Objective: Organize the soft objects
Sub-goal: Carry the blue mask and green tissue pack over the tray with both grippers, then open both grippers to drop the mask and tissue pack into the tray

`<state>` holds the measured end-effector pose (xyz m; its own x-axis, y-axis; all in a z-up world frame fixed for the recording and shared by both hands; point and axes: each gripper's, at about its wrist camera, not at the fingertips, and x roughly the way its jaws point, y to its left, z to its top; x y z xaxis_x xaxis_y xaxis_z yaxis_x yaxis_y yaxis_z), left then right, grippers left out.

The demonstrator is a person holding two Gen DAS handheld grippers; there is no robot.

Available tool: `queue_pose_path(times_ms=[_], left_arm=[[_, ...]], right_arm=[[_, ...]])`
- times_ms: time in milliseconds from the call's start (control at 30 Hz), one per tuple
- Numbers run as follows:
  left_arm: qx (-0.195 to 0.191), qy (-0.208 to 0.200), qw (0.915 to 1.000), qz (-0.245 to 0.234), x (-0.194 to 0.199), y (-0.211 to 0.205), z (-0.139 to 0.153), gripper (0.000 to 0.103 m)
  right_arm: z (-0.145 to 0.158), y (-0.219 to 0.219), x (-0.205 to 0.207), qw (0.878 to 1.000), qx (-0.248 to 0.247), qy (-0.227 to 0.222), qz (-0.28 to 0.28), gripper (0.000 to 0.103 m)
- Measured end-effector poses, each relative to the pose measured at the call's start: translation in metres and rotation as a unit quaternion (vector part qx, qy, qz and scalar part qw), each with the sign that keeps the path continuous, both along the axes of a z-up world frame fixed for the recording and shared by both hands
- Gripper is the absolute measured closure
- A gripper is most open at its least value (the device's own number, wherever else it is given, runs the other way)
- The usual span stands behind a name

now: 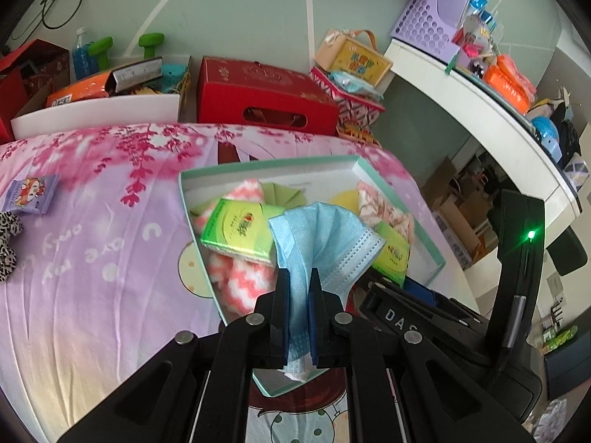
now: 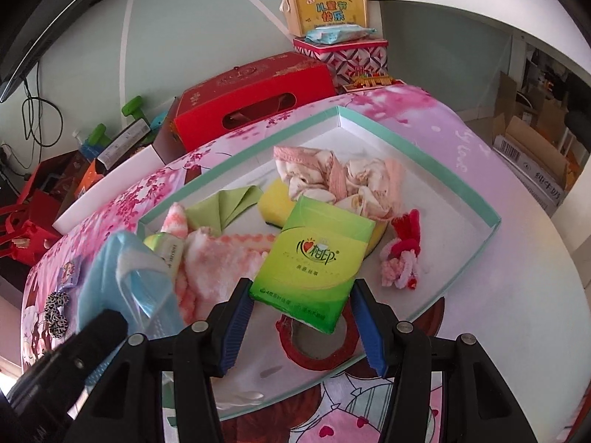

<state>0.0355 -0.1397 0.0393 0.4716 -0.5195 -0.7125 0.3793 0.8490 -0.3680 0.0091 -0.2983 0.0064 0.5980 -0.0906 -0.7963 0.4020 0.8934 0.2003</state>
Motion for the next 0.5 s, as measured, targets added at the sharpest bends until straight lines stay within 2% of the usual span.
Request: queue_pose_path(times_ms=[500], left_arm=[[0.024, 0.028, 0.9993, -0.001, 0.014, -0.016, -0.024, 0.095]], right_arm=[[-0.006, -0.011, -0.001, 1.000, -0.011, 0.007, -0.023, 0.046]])
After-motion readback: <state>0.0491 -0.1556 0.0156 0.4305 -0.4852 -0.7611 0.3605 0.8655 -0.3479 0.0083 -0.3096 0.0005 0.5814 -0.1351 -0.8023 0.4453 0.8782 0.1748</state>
